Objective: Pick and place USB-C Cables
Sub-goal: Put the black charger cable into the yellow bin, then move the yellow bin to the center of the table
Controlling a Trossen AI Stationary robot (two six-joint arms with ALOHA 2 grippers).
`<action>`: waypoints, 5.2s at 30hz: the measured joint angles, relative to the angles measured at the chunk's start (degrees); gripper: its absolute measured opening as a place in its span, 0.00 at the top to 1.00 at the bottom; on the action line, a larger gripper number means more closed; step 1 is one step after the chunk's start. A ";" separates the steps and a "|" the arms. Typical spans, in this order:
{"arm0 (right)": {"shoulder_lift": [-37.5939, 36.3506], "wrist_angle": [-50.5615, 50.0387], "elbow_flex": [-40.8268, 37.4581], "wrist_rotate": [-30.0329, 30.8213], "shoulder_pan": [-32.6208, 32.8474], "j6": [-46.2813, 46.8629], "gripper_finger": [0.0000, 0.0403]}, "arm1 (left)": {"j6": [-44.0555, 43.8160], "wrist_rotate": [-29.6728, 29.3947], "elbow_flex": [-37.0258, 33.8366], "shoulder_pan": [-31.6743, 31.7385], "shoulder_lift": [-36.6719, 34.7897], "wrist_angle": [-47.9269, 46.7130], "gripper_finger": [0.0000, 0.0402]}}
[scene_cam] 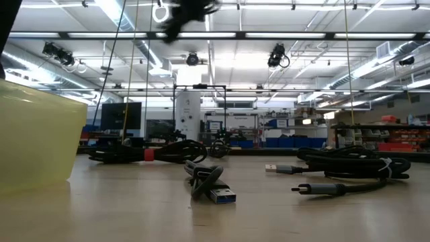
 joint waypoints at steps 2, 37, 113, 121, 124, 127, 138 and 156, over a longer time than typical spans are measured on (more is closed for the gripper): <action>0.04 -0.43 0.00 -0.02 -0.26 -0.02 0.32 | -1.25 -0.16 0.01 -2.79 0.00 -5.95 0.94; 0.48 -1.94 0.00 -2.71 -0.74 3.63 0.33 | -12.15 12.42 -30.64 -27.98 0.79 10.79 0.94; 0.59 -3.33 0.00 -2.70 -0.71 4.50 0.33 | -4.38 6.59 -32.70 -21.59 0.56 11.43 0.99; 0.61 -3.66 -0.03 -2.71 -0.74 5.29 0.33 | -7.00 2.25 -26.42 -21.99 -1.76 6.30 0.99; 0.61 -3.66 -0.03 -2.71 -0.74 4.44 0.33 | -4.29 -1.14 -24.72 -21.91 -1.81 5.91 0.99; 0.61 -3.69 -0.03 -2.71 -0.72 4.25 0.33 | -3.89 -1.06 -26.18 -21.77 -1.66 6.36 0.96; 0.59 -3.71 -0.03 -2.71 -0.72 3.85 0.33 | -1.13 -0.38 -31.84 -21.84 -1.41 8.90 0.67; 0.59 -3.62 -0.03 -2.71 -0.74 3.85 0.35 | 2.28 0.23 -31.85 -21.84 1.09 10.83 0.63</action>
